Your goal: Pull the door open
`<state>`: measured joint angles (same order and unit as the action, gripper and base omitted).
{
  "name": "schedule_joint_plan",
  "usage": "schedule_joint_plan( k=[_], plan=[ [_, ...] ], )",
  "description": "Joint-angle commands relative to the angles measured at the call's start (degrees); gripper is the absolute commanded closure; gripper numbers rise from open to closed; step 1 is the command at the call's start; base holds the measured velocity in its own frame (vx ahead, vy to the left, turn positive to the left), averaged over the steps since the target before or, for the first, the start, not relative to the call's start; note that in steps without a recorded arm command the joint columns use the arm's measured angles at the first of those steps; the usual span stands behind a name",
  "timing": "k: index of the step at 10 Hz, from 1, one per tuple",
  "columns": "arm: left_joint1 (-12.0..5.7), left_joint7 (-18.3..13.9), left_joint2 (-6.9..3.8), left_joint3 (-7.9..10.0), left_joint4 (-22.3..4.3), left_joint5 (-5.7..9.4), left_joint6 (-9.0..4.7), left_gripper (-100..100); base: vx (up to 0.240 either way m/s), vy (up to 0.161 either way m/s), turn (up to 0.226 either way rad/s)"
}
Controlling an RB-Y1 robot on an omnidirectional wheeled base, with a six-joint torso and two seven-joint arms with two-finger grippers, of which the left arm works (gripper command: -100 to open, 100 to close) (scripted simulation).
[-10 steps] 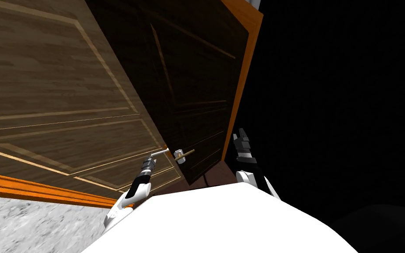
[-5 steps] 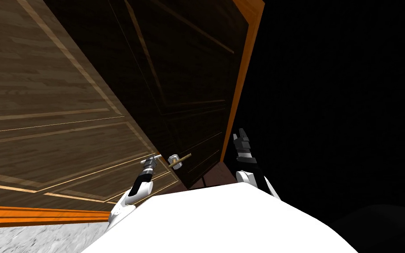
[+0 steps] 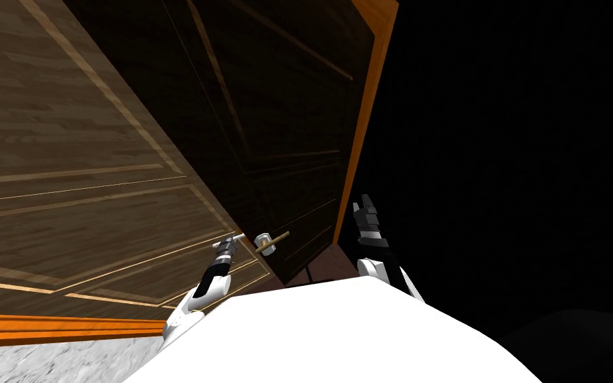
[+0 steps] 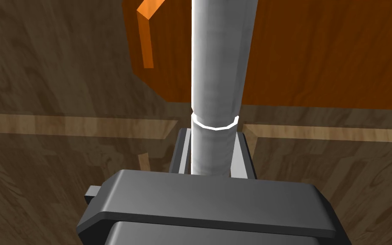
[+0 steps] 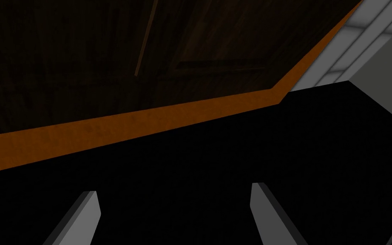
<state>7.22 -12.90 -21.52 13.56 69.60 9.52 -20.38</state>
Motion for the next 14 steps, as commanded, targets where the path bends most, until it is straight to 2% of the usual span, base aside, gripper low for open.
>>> schedule_joint_plan(
  k=[1,5,9,11,12,14],
  plan=[
    [0.93,-0.2,-0.99,0.78,-0.7,0.14,-0.05,100,-0.182,0.090,-0.004],
    [2.58,-1.4,-2.52,-0.21,-0.4,0.20,-0.83,100,-0.184,-0.019,-0.043],
    [3.45,-3.7,-3.45,-4.42,1.6,0.01,-2.54,100,-0.228,0.060,-0.140],
    [3.45,-4.1,-3.50,-5.37,2.1,-0.04,-2.89,100,-0.103,0.062,-0.095],
    [3.31,-4.2,-3.73,-5.06,1.2,0.04,-2.83,100,-0.028,0.019,-0.006],
    [4.83,-5.6,-5.07,-6.58,2.3,0.03,-4.29,100,-0.190,0.033,-0.155]
  ],
)
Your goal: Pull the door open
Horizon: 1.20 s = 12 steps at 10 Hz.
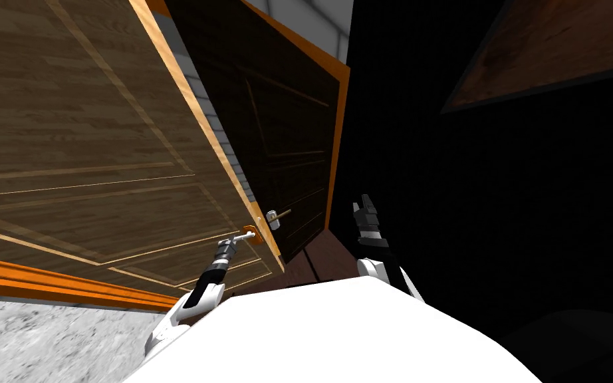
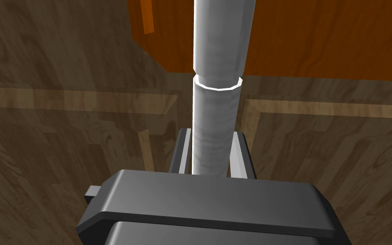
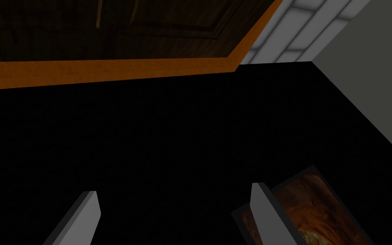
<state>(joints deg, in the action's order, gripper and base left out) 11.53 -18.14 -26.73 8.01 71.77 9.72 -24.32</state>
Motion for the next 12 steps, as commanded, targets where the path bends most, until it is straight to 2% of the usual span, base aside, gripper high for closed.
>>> schedule_joint_plan(
  k=[1,7,8,12],
  plan=[
    [1.14,-0.9,-0.41,-1.63,0.5,-0.17,-0.98,100,-0.209,0.060,-0.160],
    [4.97,-4.4,-3.78,-5.36,3.1,-0.18,-4.83,100,-0.213,0.066,-0.133],
    [4.90,-4.0,-3.74,-4.39,2.7,-0.05,-4.38,100,-0.089,0.030,-0.012],
    [7.13,-6.2,-6.12,-6.35,2.9,-0.16,-7.80,100,-0.213,0.059,-0.153]
  ],
)
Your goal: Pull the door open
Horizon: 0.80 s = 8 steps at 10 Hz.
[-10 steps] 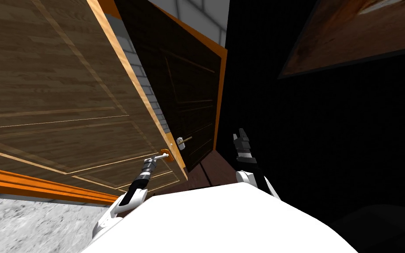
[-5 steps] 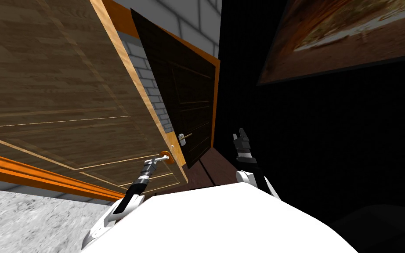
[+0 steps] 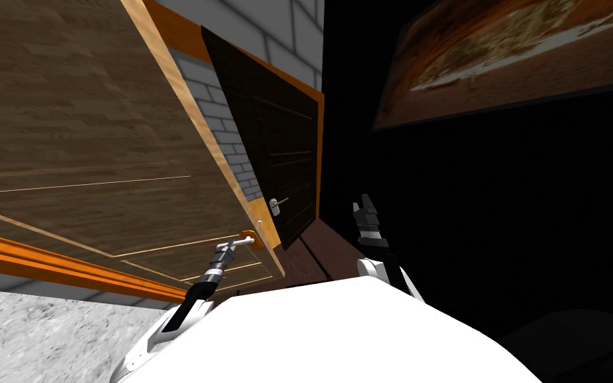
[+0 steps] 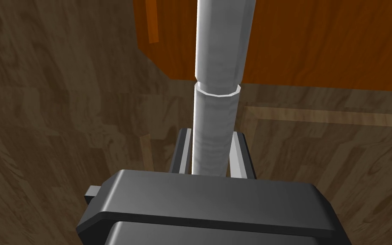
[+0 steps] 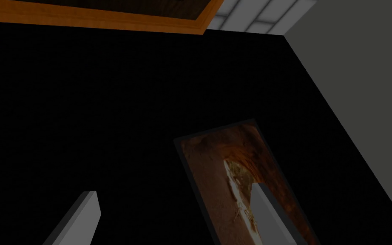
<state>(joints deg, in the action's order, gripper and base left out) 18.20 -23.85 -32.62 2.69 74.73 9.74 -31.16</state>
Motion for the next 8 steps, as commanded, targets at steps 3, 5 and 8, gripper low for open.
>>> schedule_joint_plan(
  k=[3,5,8],
  plan=[
    [1.87,-2.1,-1.94,-2.39,0.1,-0.31,-3.39,100,-0.219,0.064,-0.156],
    [2.09,-2.1,-2.32,-1.78,0.0,-0.14,-3.36,100,-0.174,0.055,-0.062],
    [3.66,-3.5,-3.87,-2.86,-0.7,-0.28,-6.38,100,-0.200,0.065,-0.160]
  ],
)
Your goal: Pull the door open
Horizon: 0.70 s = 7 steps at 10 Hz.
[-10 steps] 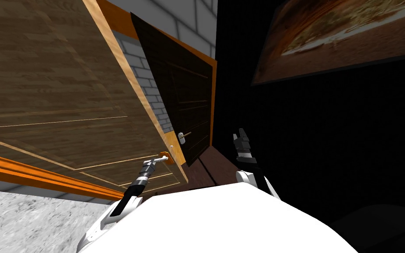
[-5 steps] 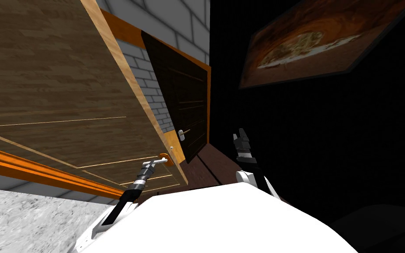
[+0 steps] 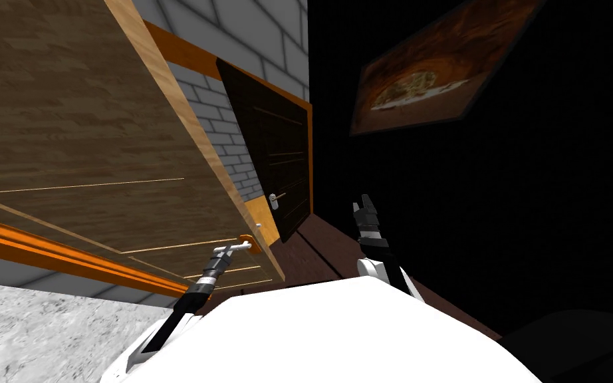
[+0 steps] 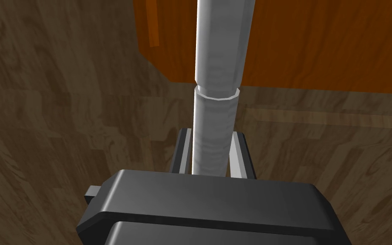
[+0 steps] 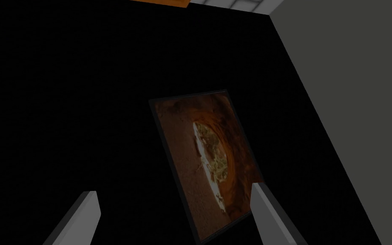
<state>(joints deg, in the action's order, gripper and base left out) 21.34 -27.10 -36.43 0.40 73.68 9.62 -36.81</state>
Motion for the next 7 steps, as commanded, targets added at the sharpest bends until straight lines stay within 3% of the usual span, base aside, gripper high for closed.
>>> schedule_joint_plan(
  k=[1,4,6,7],
  plan=[
    [0.93,-0.7,-0.53,-0.86,0.2,-0.18,-1.61,100,-0.203,0.083,-0.164],
    [2.33,-2.0,-2.08,-1.80,-0.2,-0.29,-4.59,100,-0.211,0.063,-0.157],
    [2.93,-2.6,-2.76,-2.21,-0.5,-0.33,-5.88,100,-0.240,0.064,-0.129],
    [2.46,-2.3,-2.77,-1.53,-0.6,-0.15,-5.00,100,-0.093,0.031,-0.006]
  ],
)
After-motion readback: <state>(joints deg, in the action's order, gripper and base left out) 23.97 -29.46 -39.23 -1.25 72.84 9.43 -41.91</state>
